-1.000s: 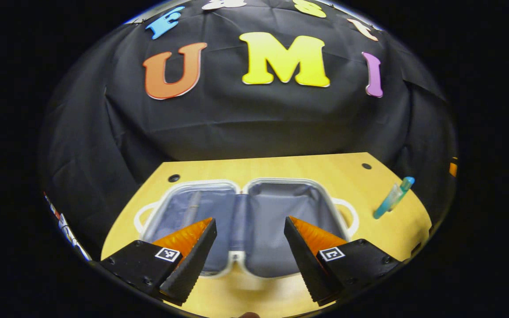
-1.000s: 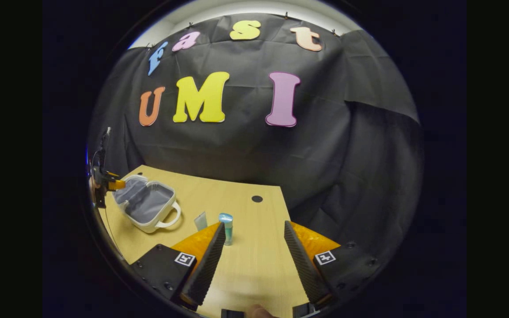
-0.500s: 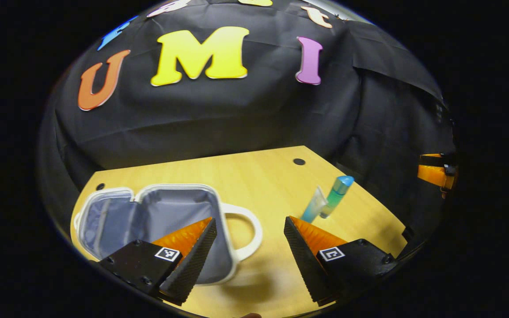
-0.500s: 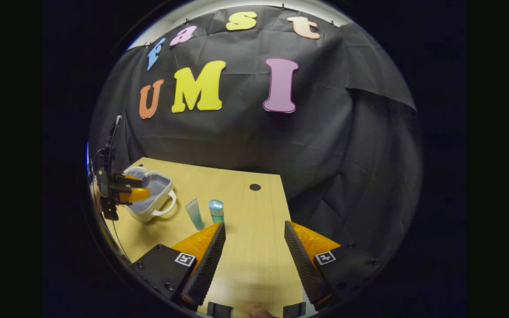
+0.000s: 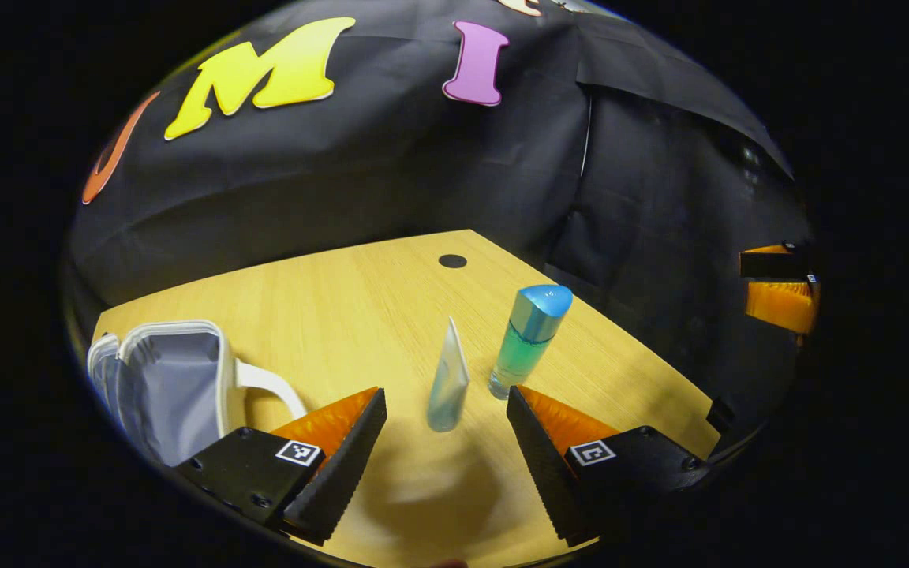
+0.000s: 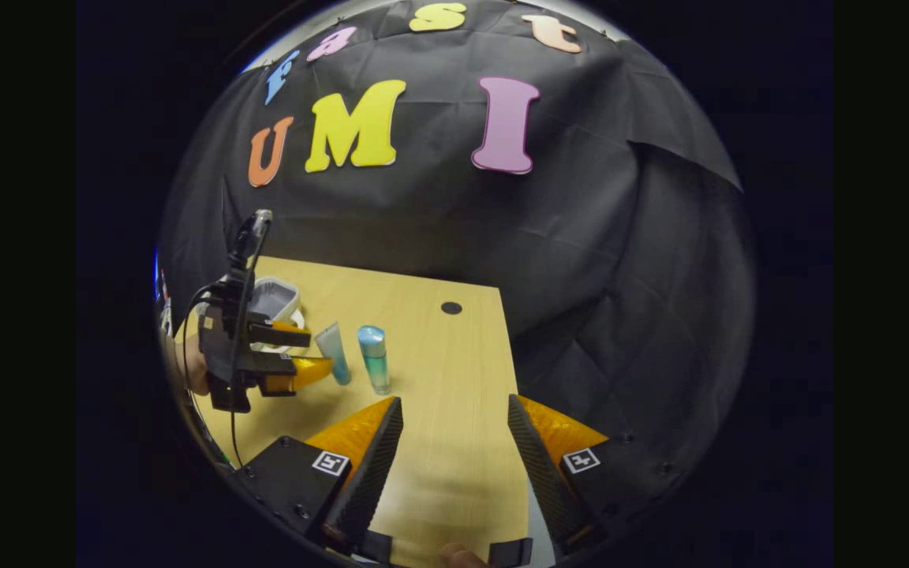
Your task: First open the suitcase, pack the skin care products into it, and then close the suitcase.
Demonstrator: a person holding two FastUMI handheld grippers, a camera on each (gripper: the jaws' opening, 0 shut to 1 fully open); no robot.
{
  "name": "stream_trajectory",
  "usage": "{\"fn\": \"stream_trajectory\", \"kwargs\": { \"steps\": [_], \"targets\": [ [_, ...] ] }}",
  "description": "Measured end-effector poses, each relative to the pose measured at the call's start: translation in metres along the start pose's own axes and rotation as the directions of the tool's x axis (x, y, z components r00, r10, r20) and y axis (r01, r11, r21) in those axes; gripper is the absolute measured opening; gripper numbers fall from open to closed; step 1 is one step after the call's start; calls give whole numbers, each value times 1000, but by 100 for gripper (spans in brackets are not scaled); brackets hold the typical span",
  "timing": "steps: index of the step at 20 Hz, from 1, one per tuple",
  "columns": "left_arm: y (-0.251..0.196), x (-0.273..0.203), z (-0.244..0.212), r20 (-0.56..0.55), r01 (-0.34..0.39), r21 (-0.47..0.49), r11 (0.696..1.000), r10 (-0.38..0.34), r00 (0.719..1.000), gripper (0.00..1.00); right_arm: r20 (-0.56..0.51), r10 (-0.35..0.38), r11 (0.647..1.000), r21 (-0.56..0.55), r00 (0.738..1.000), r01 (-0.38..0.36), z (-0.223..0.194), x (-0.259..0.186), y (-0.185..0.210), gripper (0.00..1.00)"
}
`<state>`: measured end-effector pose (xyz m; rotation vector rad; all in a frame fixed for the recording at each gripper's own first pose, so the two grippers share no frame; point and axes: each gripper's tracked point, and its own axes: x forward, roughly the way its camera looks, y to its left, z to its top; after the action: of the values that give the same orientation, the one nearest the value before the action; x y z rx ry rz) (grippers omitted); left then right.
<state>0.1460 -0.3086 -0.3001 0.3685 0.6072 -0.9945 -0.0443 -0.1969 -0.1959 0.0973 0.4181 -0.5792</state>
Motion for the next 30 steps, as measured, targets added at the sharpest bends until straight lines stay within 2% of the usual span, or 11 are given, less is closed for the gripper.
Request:
{"fn": "stream_trajectory", "kwargs": {
  "steps": [2, 7, 8, 9, 10, 11, 15, 19, 24, 28, 30],
  "targets": [
    [-1, 20, -8, -13, -4, -18, 1000, 4, 1000, 99, -25, 3, 1000, -11, 1000, -3, -8, 6, -2, 79],
    [4, 49, -8, 24, -52, -39, 998, 53, 998, 83, -58, 60, 997, -40, 997, -62, -19, 36, 5, 80],
    [7, 53, -9, 27, -65, -42, 997, 66, 997, 85, -67, 75, 996, -43, 995, -78, -20, 44, 10, 79],
    [8, 56, -11, 22, -67, -49, 997, 68, 997, 70, -74, 88, 995, -44, 993, -92, -19, 51, 14, 80],
    [10, 58, -14, 17, -81, -51, 995, 82, 997, 72, -75, 104, 993, -46, 992, -107, -19, 59, 17, 79],
    [14, 58, -16, 7, -97, -49, 994, 98, 995, 57, -69, 117, 992, -47, 991, -120, -16, 67, 22, 80],
    [26, 51, -24, -29, -165, -49, 985, 163, 986, 40, -63, 172, 983, -56, 983, -175, -6, 95, 45, 79],
    [25, 19, -26, -19, -200, -129, 971, 199, 980, 37, -78, 261, 964, -23, 962, -263, -3, 122, 84, 80],
    [22, -50, -18, 17, -255, -185, 949, 262, 965, 37, -101, 294, 954, -34, 950, -299, -7, 162, 122, 80],
    [36, -121, -30, -1, -378, -149, 914, 382, 924, 37, -83, 299, 951, -55, 951, -304, -3, 186, 141, 79],
    [39, -149, -33, -4, -411, -169, 896, 416, 909, 37, -96, 300, 950, -61, 949, -307, -6, 195, 149, 79]
  ]
}}
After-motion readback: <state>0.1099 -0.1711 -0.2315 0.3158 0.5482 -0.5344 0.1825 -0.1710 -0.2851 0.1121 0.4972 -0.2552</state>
